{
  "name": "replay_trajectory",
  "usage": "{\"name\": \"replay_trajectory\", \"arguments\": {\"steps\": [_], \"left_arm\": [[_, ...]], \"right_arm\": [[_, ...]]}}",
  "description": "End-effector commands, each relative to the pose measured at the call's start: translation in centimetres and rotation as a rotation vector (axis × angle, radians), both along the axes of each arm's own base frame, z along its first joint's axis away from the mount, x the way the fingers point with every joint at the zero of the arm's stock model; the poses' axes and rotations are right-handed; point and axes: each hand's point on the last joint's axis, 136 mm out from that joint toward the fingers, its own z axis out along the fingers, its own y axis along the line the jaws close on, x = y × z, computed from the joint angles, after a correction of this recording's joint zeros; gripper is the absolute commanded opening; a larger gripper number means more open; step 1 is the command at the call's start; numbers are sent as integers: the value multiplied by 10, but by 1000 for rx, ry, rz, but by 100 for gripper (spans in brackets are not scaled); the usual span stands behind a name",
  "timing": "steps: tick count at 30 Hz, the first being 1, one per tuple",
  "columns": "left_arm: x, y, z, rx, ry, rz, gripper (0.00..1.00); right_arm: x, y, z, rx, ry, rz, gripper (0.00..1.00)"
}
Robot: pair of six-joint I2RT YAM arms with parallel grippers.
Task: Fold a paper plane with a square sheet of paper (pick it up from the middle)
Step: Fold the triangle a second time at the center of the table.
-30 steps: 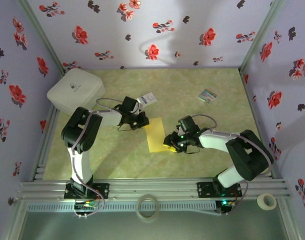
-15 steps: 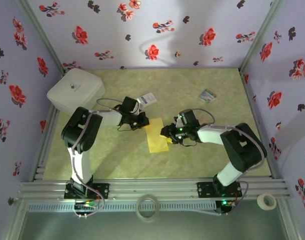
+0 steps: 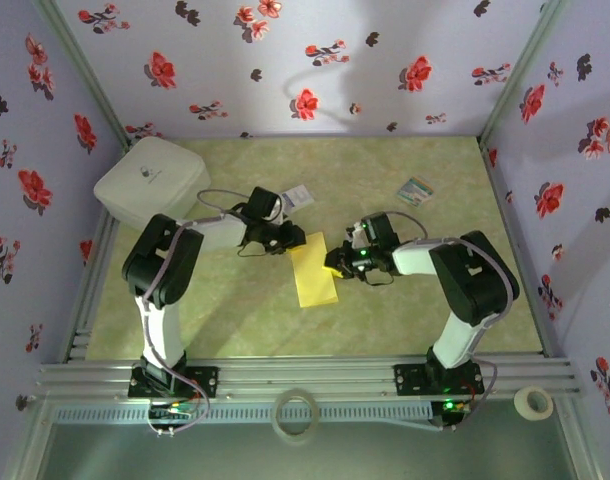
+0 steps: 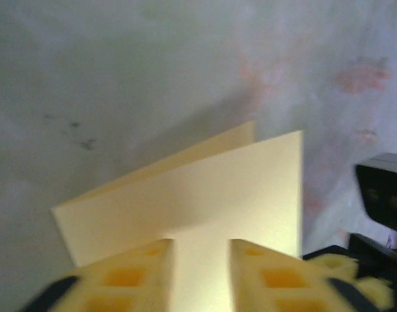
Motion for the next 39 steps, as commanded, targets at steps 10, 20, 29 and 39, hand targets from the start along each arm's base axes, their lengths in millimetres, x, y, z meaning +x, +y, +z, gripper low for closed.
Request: {"name": "replay_trajectory", "arguments": {"steps": [10, 20, 29, 39], "left_arm": [[-37, -6, 85, 106, -427, -140, 55], [-96, -22, 81, -13, -683, -315, 57], [-145, -52, 60, 210, -1020, -586, 60], [-152, -67, 32, 522, -1189, -704, 67]], "right_arm": [[10, -16, -1, -56, 32, -197, 8], [5, -10, 5, -32, 26, -133, 23], [10, -8, 8, -26, 26, -127, 11], [10, -7, 8, -23, 31, -130, 10]]}}
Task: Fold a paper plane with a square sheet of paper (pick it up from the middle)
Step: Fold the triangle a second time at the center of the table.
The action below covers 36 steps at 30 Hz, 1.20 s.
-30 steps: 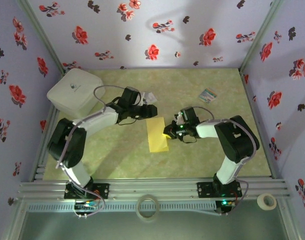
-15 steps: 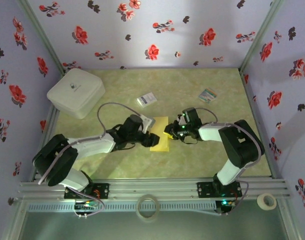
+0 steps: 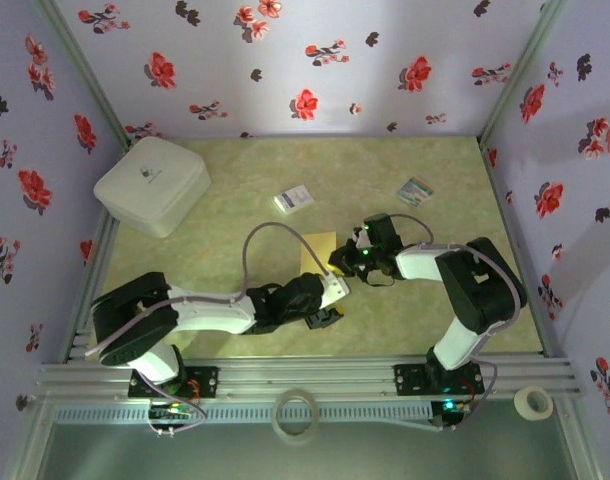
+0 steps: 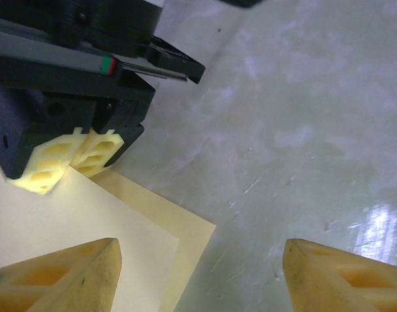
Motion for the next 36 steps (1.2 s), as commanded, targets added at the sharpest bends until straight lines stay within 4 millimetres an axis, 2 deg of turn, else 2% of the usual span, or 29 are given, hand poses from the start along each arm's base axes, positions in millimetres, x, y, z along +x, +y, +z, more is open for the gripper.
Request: {"name": "replay_trajectory", "arguments": {"steps": [1, 7, 14, 21, 24, 31, 34, 36], "left_arm": [[21, 0, 6, 90, -179, 57, 67], [31, -4, 1, 122, -202, 113, 65], [33, 0, -7, 167, -192, 130, 56], [31, 5, -7, 164, -186, 137, 48], [31, 4, -4, 144, -184, 137, 41], [32, 5, 2, 100, -159, 160, 15], [38, 11, 4, 65, -112, 221, 2], [40, 13, 5, 26, -41, 245, 0]], "right_arm": [[3, 4, 5, 12, -3, 15, 10], [2, 3, 5, 5, -5, 12, 10], [3, 3, 5, 8, -7, 12, 10], [3, 2, 6, 8, -9, 10, 10], [4, 2, 6, 8, -10, 10, 11], [2, 1, 7, 3, -12, 9, 15], [2, -6, 9, -24, -23, -2, 21], [2, -14, 13, -52, -36, -13, 24]]}}
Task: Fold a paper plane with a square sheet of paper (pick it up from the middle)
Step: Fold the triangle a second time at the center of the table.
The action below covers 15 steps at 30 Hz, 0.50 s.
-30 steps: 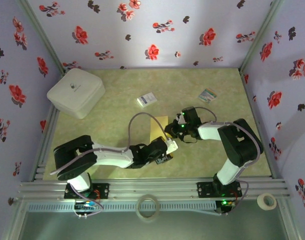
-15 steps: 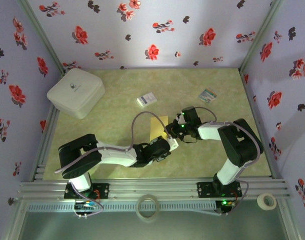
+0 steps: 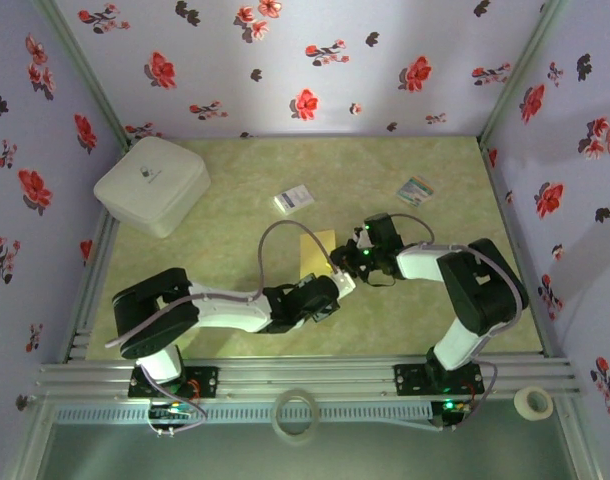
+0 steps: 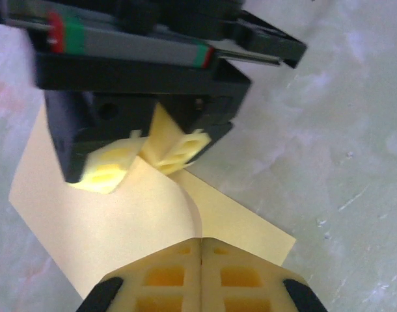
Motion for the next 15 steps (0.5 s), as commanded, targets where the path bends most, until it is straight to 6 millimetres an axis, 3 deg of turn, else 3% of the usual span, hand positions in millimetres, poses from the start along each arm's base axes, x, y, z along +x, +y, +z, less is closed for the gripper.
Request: {"name": "replay_trajectory", "arguments": {"steps": [1, 5, 8, 11, 15], "left_arm": [[7, 9, 9, -108, 97, 79, 0], [10, 11, 13, -249, 295, 87, 0], [11, 11, 16, -347, 425, 71, 0], [12, 12, 16, -425, 513, 65, 0], [19, 18, 15, -487, 585, 95, 0]], "right_arm": [[2, -14, 13, -53, -44, -17, 26], [-3, -37, 21, -157, -78, -54, 40], [-11, -48, 24, -189, -85, -76, 42], [-20, -44, 28, -136, -79, -77, 39], [-38, -32, 23, -99, -53, -35, 25]]}}
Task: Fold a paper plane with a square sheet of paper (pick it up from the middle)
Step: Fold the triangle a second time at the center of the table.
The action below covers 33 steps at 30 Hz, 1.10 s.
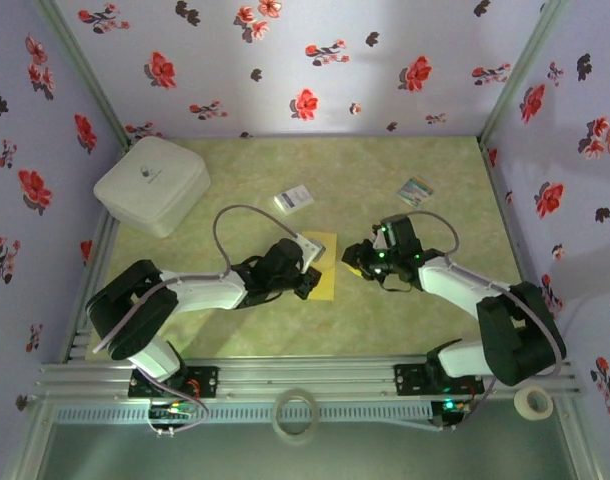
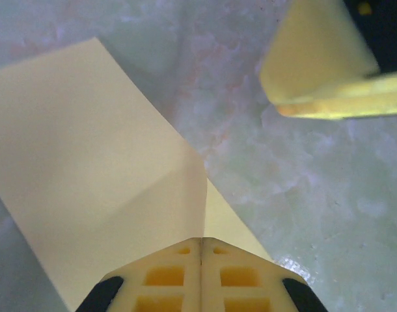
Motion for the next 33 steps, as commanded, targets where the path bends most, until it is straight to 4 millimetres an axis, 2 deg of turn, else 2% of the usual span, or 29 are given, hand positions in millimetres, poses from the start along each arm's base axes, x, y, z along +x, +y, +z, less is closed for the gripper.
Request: {"name": "replay_trajectory", "arguments": {"steps": [1, 5, 9, 11, 15, 20, 27, 31, 33], "left_arm": [[-9, -9, 10, -122, 102, -24, 0], [-7, -7, 9, -117, 111, -18, 0], [-6, -6, 8, -117, 120, -7, 0], [-6, -6, 8, -118, 124, -3, 0], [-3, -4, 7, -121, 136, 15, 0], [2, -3, 6, -144, 163, 54, 0], [7, -13, 7, -236, 211, 104, 0], [10, -16, 4, -280, 243, 136, 0], [10, -17, 1, -284, 260, 147, 0]], "right_arm": [[-22, 6, -14, -6, 60, 36, 21], [-35, 28, -23, -7, 78, 99, 6], [-37, 47, -30, -8, 80, 124, 1], [-37, 47, -39, -43, 90, 118, 1], [-41, 42, -57, -103, 124, 129, 0], [-50, 15, -72, -296, 152, 181, 0], [-52, -5, -71, -385, 172, 231, 2], [-47, -7, -66, -380, 158, 216, 3], [-42, -2, -61, -353, 139, 216, 3]]}}
